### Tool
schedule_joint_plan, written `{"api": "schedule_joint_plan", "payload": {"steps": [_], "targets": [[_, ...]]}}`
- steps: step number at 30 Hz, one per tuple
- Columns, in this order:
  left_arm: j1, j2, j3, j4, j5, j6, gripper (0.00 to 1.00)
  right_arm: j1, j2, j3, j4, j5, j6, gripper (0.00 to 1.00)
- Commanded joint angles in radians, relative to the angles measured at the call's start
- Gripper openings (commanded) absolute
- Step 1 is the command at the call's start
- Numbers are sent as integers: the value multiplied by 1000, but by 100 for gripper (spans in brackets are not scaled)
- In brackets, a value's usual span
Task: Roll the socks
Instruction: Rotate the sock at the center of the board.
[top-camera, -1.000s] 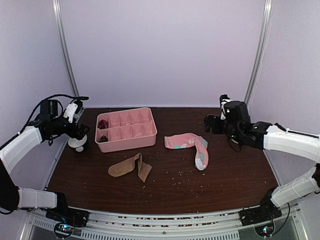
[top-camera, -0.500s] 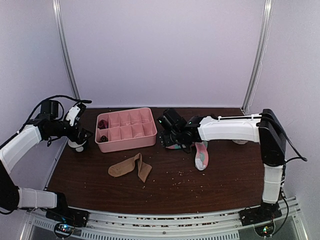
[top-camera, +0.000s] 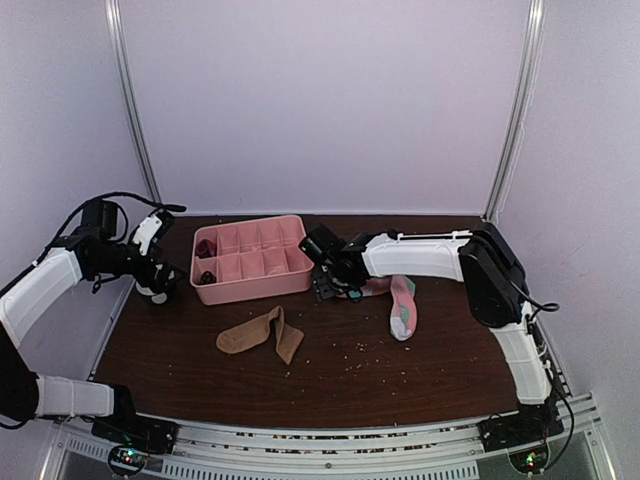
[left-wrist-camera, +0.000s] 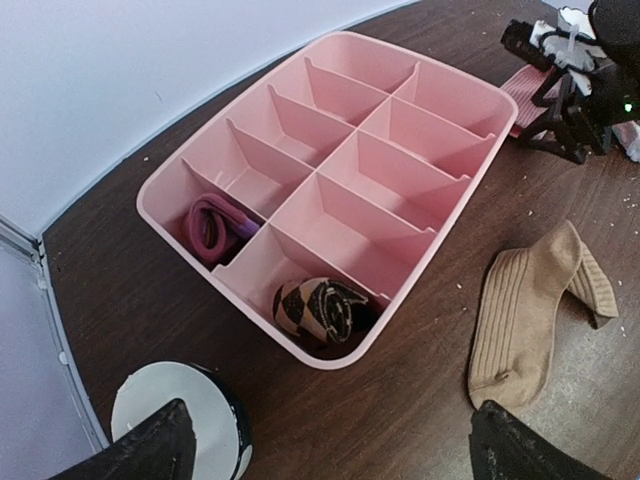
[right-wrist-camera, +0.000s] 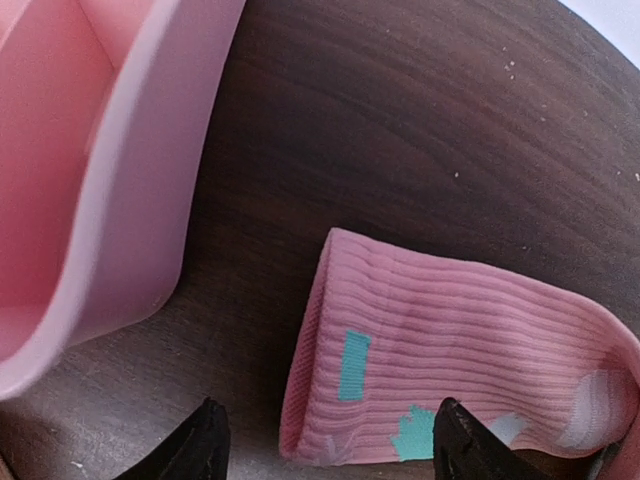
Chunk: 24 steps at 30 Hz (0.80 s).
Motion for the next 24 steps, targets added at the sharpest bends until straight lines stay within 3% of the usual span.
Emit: {"api": "schedule_joint_plan", "payload": {"steps": [1, 10, 16, 20, 24], "targets": [[5, -28, 42, -13, 39, 26, 98, -5, 47, 64, -67, -23, 23, 69], [5, -47, 38, -14, 44, 27, 97, -11, 96, 148, -118, -28, 39, 57], [4, -74, 47, -26, 41, 27, 98, -16, 104, 164, -142, -35, 42, 38], [5, -106, 49, -42, 50, 36, 98, -35, 96, 163, -200, -47, 80, 43], [4, -123, 40, -70, 84, 60, 98, -37, -32, -31, -139, -26, 107, 53]]}}
